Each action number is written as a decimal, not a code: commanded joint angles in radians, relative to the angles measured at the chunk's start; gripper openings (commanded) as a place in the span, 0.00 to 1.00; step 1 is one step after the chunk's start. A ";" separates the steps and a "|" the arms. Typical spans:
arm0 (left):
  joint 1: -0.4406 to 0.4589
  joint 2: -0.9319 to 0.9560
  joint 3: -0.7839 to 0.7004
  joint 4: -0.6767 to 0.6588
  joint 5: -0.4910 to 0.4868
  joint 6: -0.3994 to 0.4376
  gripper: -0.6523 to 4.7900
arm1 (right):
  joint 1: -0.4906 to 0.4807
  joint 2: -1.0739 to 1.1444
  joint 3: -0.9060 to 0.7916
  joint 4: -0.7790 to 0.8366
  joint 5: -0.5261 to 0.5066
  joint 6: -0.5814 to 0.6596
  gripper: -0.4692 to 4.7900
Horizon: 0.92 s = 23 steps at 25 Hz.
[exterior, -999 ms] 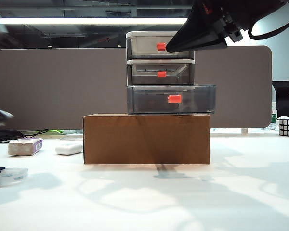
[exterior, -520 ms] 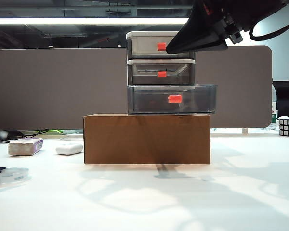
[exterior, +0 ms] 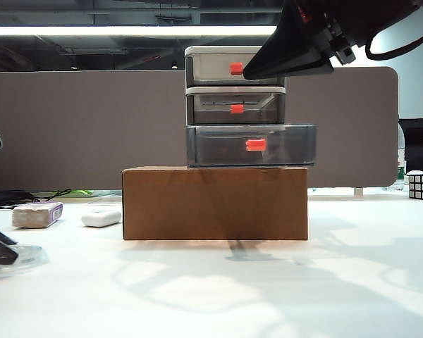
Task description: Open the third layer of the drawer on the table, pick up the transparent tape on the table and put it in, and finally close the drawer.
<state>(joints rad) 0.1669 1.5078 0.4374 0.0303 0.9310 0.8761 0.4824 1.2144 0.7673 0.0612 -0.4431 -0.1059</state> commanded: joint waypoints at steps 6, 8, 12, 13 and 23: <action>-0.079 0.052 0.001 0.010 -0.082 0.044 0.94 | 0.000 -0.003 -0.002 0.011 -0.003 -0.004 0.09; -0.092 0.053 0.001 0.008 -0.099 0.044 0.83 | 0.000 -0.003 -0.007 0.011 -0.004 -0.004 0.09; -0.102 0.054 0.001 -0.003 -0.128 0.045 0.65 | 0.000 -0.003 -0.011 0.010 -0.004 -0.004 0.09; -0.102 0.054 0.001 -0.010 -0.138 0.045 0.62 | 0.000 -0.003 -0.011 0.010 -0.004 -0.004 0.09; -0.103 0.032 0.020 -0.043 -0.133 0.085 0.39 | 0.000 -0.003 -0.011 0.010 -0.005 -0.004 0.09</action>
<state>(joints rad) 0.0673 1.5448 0.4599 0.0650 0.8589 0.9535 0.4820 1.2148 0.7540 0.0612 -0.4427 -0.1059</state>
